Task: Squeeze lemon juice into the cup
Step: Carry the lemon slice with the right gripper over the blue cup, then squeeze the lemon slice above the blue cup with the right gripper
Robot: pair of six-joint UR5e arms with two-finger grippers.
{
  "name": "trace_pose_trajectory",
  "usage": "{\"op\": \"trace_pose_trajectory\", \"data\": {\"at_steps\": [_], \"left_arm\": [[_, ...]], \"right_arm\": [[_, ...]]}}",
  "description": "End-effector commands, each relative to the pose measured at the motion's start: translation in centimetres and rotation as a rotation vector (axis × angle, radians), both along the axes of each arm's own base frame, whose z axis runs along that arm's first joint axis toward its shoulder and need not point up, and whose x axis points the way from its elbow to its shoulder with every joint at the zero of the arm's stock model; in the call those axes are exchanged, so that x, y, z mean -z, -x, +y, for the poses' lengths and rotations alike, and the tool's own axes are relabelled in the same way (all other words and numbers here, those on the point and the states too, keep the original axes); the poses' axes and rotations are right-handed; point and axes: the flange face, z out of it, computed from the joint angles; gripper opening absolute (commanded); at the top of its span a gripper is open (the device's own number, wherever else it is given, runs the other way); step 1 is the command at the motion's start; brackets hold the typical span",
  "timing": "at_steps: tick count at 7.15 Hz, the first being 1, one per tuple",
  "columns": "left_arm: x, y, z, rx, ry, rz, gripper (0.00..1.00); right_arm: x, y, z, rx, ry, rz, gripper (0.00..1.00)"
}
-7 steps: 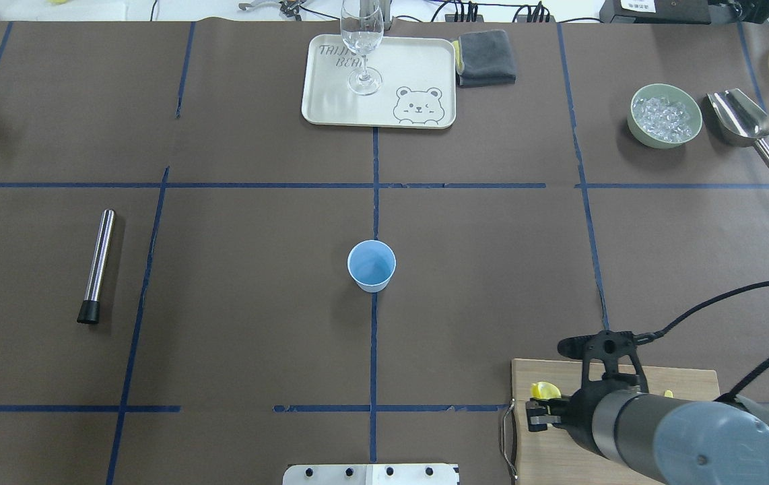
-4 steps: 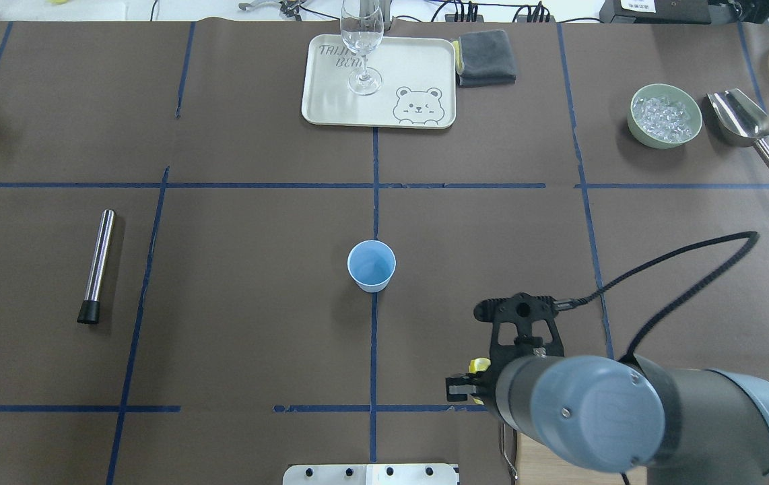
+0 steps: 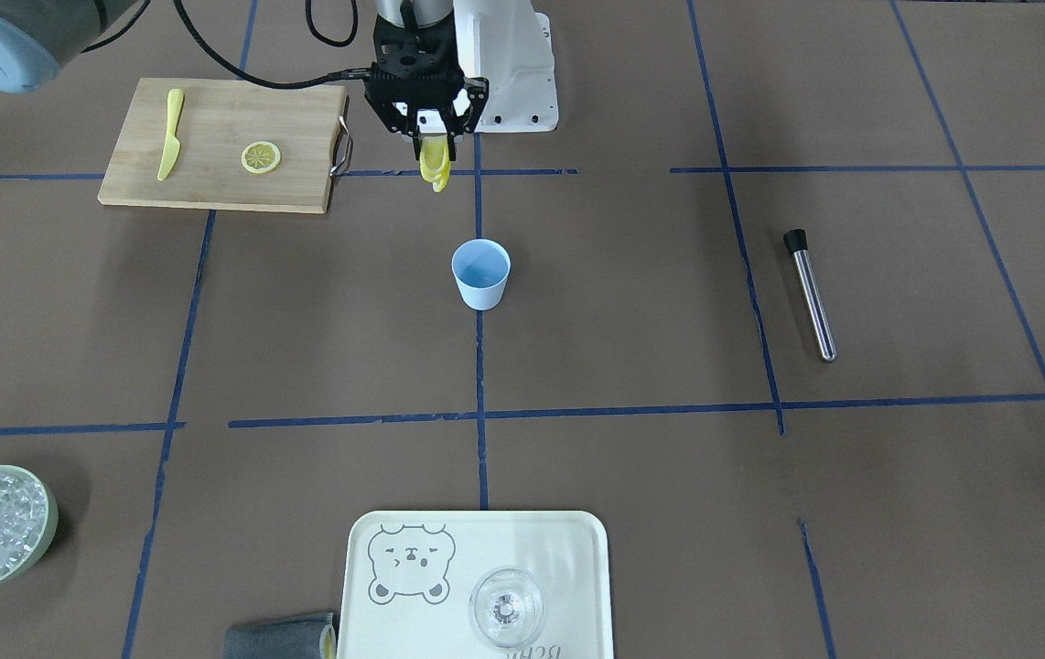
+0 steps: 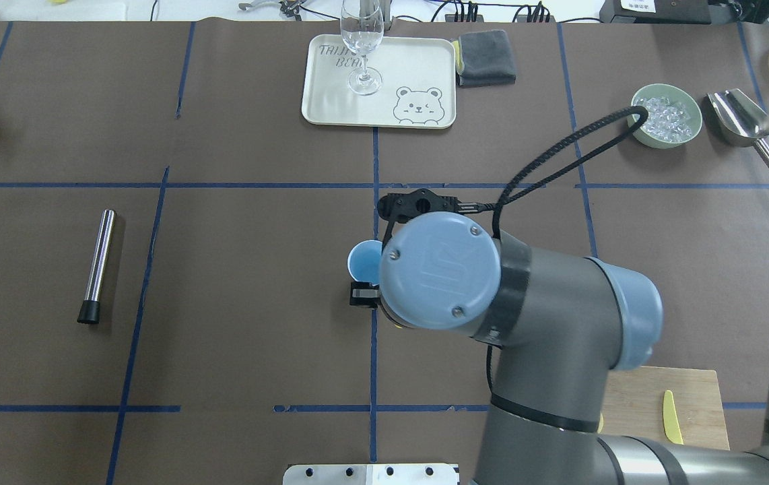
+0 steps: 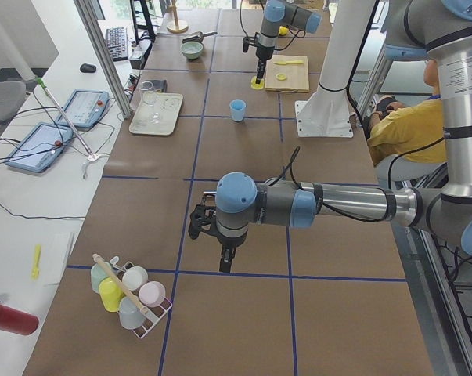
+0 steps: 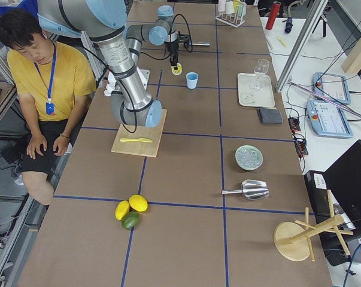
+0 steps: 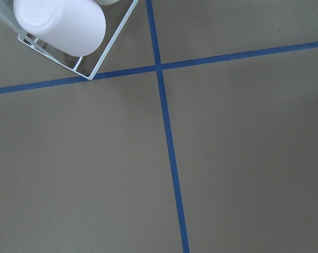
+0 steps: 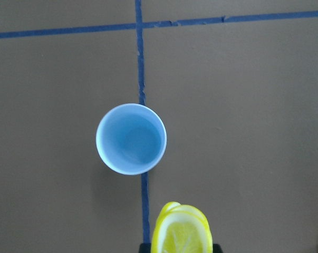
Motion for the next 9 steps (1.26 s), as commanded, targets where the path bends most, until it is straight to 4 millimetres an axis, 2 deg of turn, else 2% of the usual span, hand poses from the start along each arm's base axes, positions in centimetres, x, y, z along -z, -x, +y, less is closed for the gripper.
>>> {"op": "trace_pose_trajectory", "data": {"at_steps": [1, 2, 3, 5, 9], "left_arm": [[0.0, 0.0, 0.0, 0.0, 0.0, 0.0, 1.0], [-0.1, 0.0, 0.0, 0.0, 0.002, 0.0, 1.0], [-0.2, 0.0, 0.0, 0.0, 0.003, 0.0, 1.0], [-0.4, 0.0, 0.2, 0.0, 0.009, 0.0, 1.0], [-0.8, 0.0, 0.2, 0.0, 0.018, 0.001, 1.0]], "right_arm": [[0.7, 4.1, -3.8, -0.031, -0.002, -0.004, 0.12], [0.3, 5.7, -4.9, -0.039, -0.002, -0.001, 0.12], [0.3, 5.8, -5.1, -0.037, -0.004, 0.003, 0.12], [0.4, 5.0, -6.3, -0.037, -0.023, 0.008, 0.13], [0.2, 5.1, -7.0, -0.028, -0.04, 0.021, 0.13]]}}
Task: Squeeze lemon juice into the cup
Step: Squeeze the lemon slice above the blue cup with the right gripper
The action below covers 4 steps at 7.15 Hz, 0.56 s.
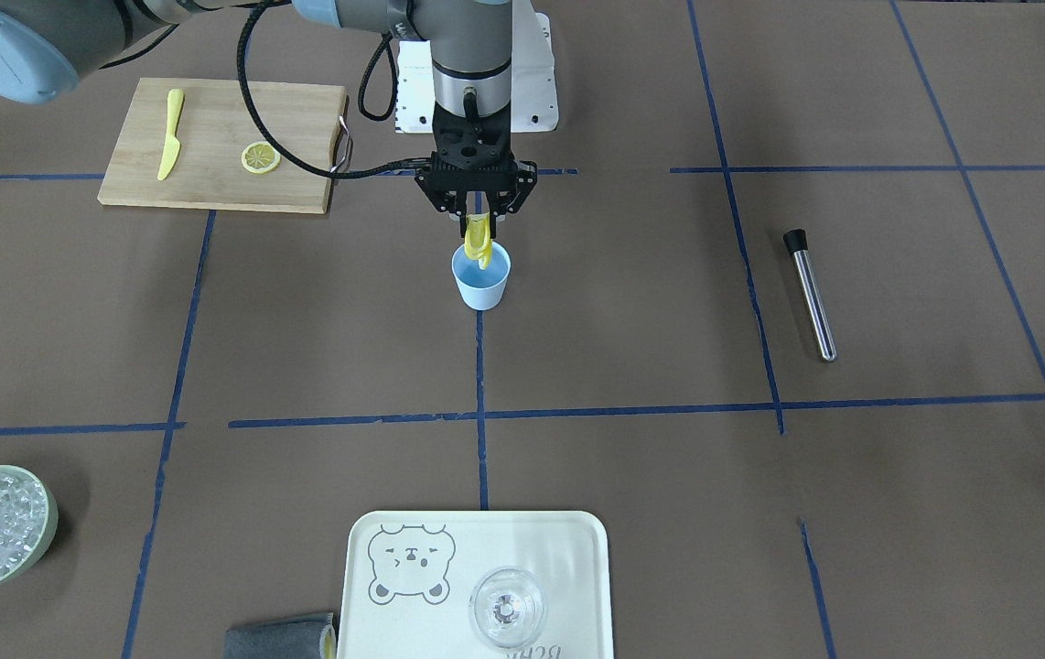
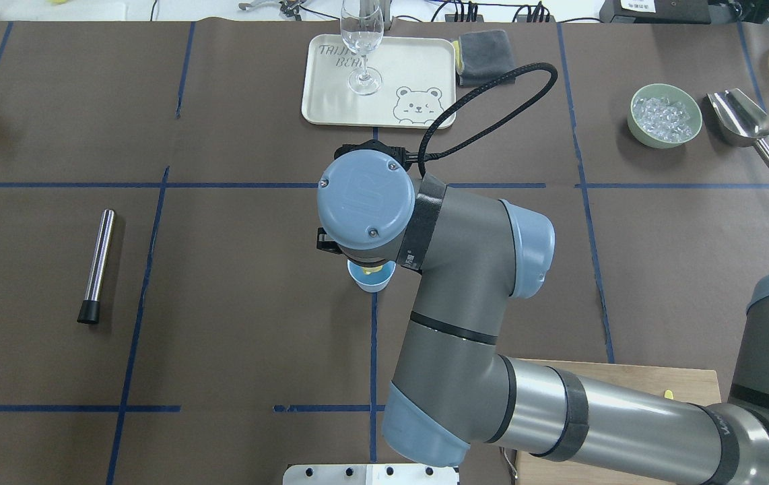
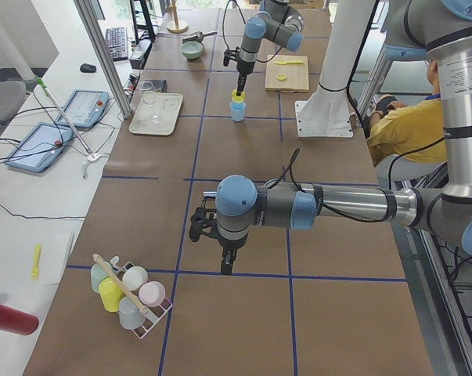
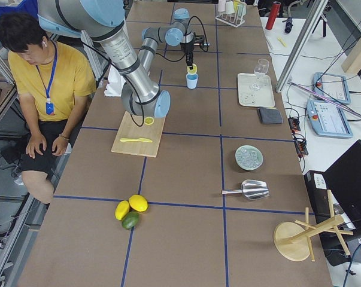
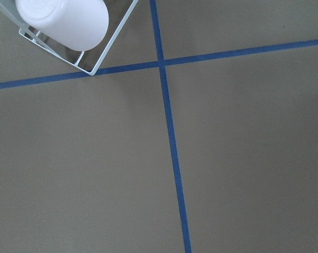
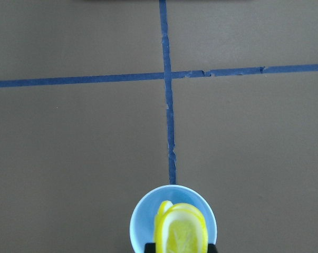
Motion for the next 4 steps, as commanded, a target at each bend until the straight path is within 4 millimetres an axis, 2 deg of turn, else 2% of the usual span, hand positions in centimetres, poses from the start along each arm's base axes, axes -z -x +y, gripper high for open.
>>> {"op": "trace_pose_trajectory", "data": {"at_steps": [1, 3, 4], "left_arm": [[-0.2, 0.0, 0.0, 0.0, 0.005, 0.001, 1.0], [-0.2, -0.1, 0.0, -0.001, 0.005, 0.0, 1.0], [-0.3, 0.0, 0.0, 0.0, 0.006, 0.001, 1.0]], "right_arm": [[0.2, 0.1, -0.1, 0.001, -0.003, -0.002, 0.14], [-0.1, 1.9, -0.9, 0.002, 0.0, 0.003, 0.23], [0.1, 1.9, -0.9, 0.004, 0.001, 0.001, 0.29]]}}
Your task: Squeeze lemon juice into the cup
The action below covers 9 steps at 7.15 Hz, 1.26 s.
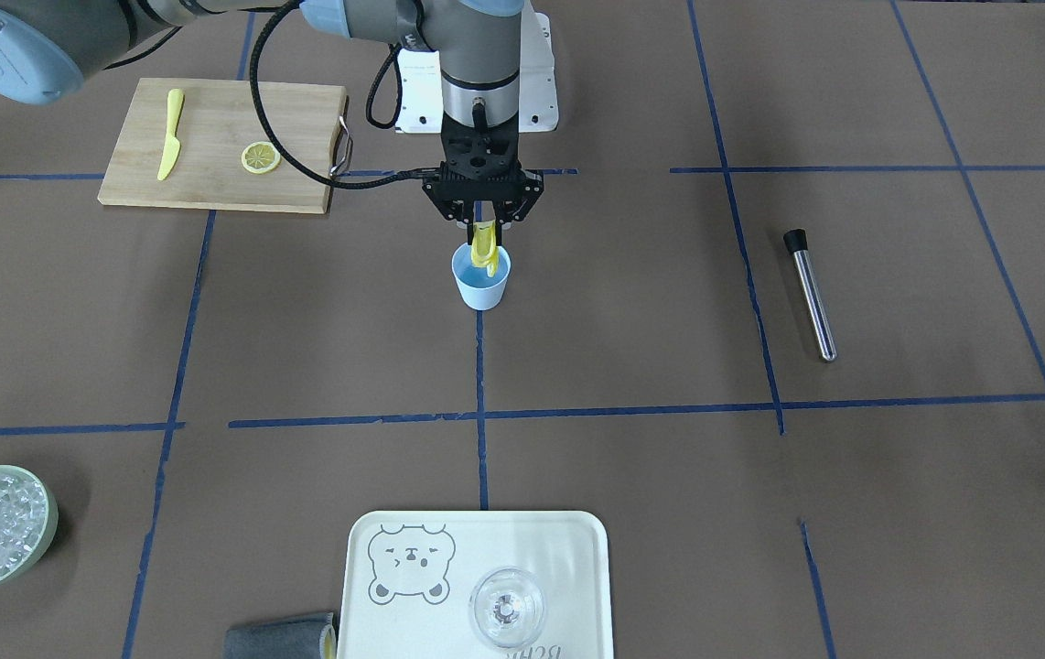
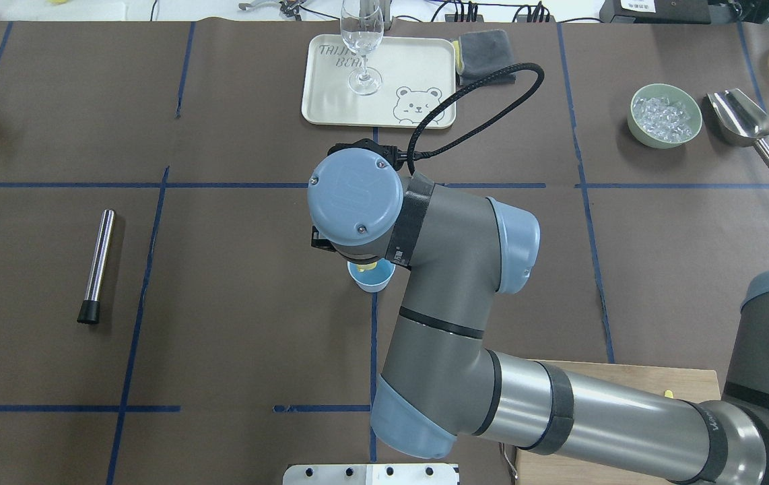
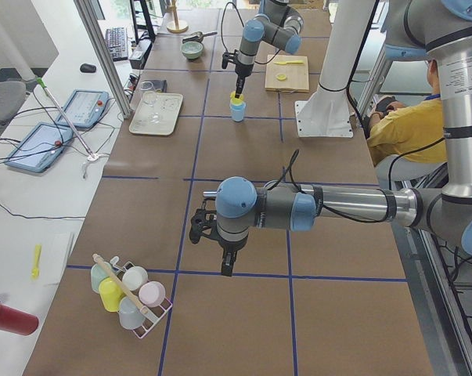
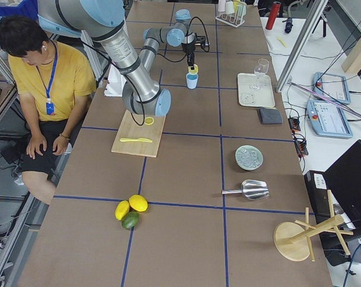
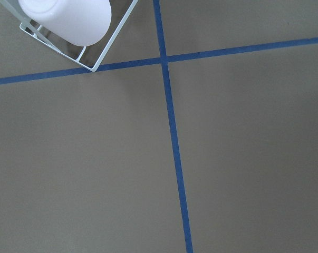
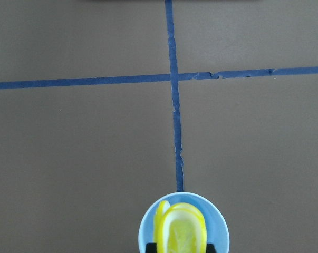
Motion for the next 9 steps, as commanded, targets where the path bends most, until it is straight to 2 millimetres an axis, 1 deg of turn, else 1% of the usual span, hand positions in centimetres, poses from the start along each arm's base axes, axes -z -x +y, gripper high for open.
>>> {"op": "trace_pose_trajectory", "data": {"at_steps": [1, 2, 3, 4, 7, 8, 9], "left_arm": [[-0.1, 0.0, 0.0, 0.0, 0.001, 0.001, 1.0], [-0.1, 0.0, 0.0, 0.001, 0.001, -0.001, 1.0], [-0.1, 0.0, 0.1, -0.001, 0.003, -0.001, 1.0], [-0.1, 0.0, 0.0, 0.0, 0.001, 0.001, 1.0], [-0.1, 0.0, 0.0, 0.001, 0.003, -0.001, 1.0], [-0.9, 0.0, 0.0, 0.002, 0.02, 0.001, 1.0], [-0.6, 0.0, 0.0, 0.002, 0.014, 0.0, 1.0]], "right_arm": [[-0.1, 0.5, -0.1, 0.003, 0.002, 0.002, 0.49], [-0.2, 0.6, -0.1, 0.004, 0.003, 0.001, 0.75], [-0.2, 0.6, -0.1, 0.004, 0.003, 0.001, 0.93], [-0.1, 0.6, 0.0, 0.008, 0.006, 0.0, 0.99], [0.2, 0.1, 0.4, 0.034, 0.008, -0.015, 1.0], [0.0, -1.9, -1.0, 0.067, 0.001, -0.023, 1.0], [-1.5, -4.4, -3.1, 0.114, -0.016, -0.016, 1.0]]}}
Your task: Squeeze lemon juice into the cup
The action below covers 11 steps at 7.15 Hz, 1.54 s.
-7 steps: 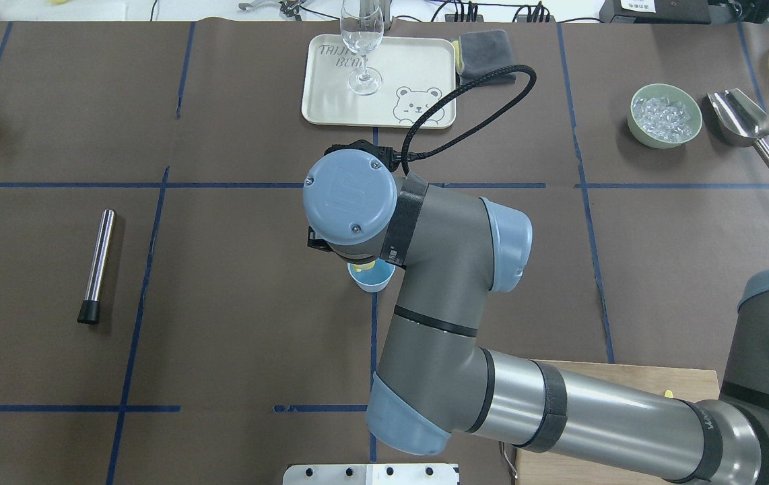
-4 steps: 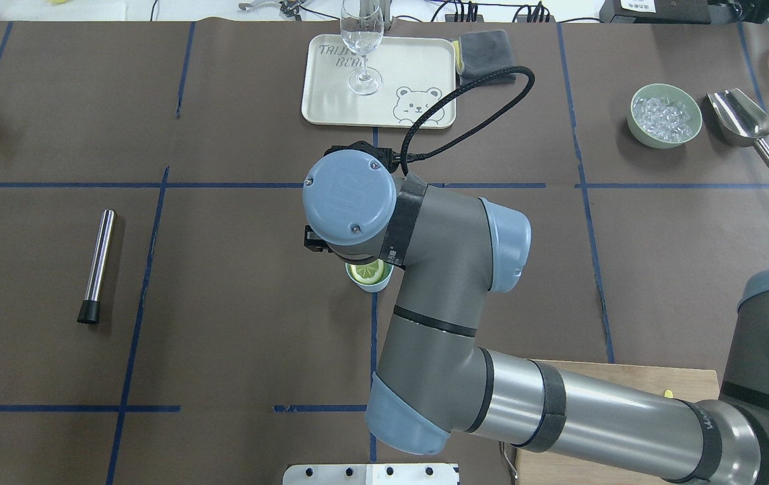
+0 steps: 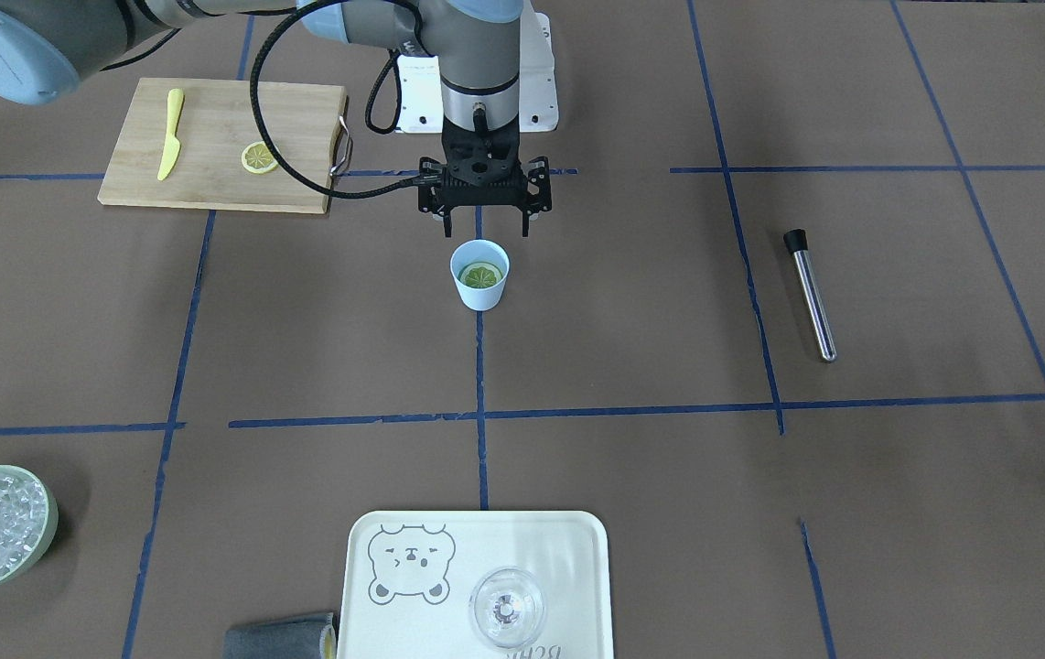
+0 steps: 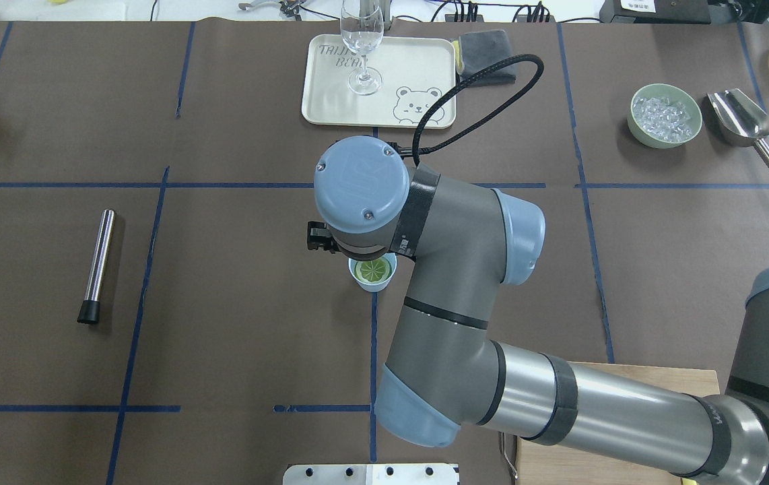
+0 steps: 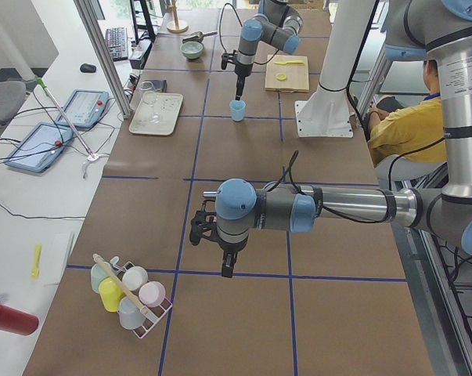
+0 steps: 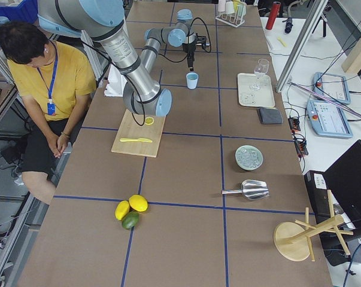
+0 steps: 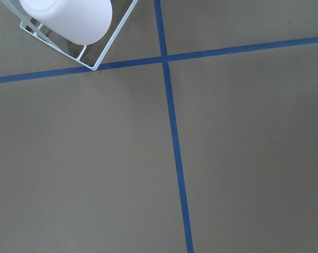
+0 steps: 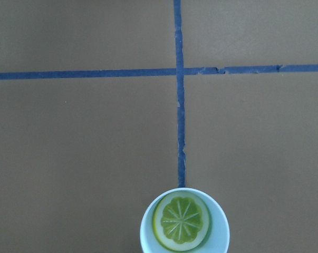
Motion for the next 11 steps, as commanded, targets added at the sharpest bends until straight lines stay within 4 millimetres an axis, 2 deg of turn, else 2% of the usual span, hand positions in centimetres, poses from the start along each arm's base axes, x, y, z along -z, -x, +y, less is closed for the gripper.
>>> {"op": "trace_pose_trajectory", "data": {"at_steps": [1, 2, 5, 6, 7, 9, 10, 11], "left_arm": [[-0.2, 0.0, -0.4, -0.001, 0.003, -0.002, 1.0], [-0.1, -0.1, -0.7, 0.002, 0.005, -0.021, 1.0], [0.4, -0.5, -1.2, 0.047, 0.052, -0.044, 1.0], [1.4, -3.8, -2.0, -0.031, 0.024, -0.043, 1.0], [2.7, -5.0, -3.5, -0.054, -0.005, -0.044, 1.0], [4.7, -5.4, -5.4, -0.063, -0.057, -0.039, 1.0], [4.6, -5.6, -6.4, -0.066, -0.053, -0.03, 1.0], [5.0, -5.7, -6.5, -0.071, -0.07, -0.028, 1.0]], "right_arm": [[-4.0, -6.6, -4.8, 0.104, -0.056, 0.02, 1.0], [-7.8, -11.8, -7.2, 0.17, -0.091, 0.037, 1.0], [-20.4, -27.1, -11.0, 0.3, -0.182, 0.144, 1.0], [-24.1, -32.2, -10.8, 0.304, -0.178, 0.174, 1.0], [-27.8, -37.4, -9.3, 0.336, -0.182, 0.194, 1.0], [-36.5, -49.1, -6.4, 0.383, -0.162, 0.234, 1.0], [-41.1, -54.1, -3.7, 0.319, -0.066, 0.245, 1.0], [-45.0, -57.0, -1.2, 0.301, 0.006, 0.256, 1.0]]}}
